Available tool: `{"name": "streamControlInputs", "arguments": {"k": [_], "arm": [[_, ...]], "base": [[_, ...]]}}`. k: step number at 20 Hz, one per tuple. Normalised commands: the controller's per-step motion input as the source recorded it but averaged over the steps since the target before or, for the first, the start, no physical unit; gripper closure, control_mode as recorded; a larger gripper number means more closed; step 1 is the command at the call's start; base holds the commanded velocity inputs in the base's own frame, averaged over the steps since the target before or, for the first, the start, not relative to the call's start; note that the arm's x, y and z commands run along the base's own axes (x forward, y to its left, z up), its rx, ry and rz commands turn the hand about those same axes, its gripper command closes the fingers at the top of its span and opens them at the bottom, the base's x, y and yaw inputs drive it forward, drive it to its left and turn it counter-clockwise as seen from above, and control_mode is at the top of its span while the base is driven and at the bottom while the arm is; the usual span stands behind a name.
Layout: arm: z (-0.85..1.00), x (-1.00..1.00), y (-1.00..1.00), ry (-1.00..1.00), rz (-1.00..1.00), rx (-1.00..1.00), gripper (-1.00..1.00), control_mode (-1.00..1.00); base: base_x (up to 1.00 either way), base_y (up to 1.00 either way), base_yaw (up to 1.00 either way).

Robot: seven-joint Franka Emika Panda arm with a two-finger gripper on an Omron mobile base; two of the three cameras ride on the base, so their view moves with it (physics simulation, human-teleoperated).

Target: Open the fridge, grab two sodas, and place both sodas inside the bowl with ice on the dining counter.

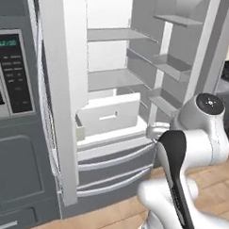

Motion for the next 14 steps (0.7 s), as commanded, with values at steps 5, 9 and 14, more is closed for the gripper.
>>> {"name": "streamControlInputs", "arguments": {"k": [5, 9, 14], "arm": [[0.0, 0.0, 0.0, 0.0, 0.0, 0.0, -1.0, 1.0], [0.0, 0.0, 0.0, 0.0, 0.0, 0.0, -1.0, 1.0], [0.0, 0.0, 0.0, 0.0, 0.0, 0.0, -1.0, 1.0]], "base": [[0.61, -0.29, 0.42], [0.63, -0.25, 0.24], [0.74, -0.28, 0.21]]}}
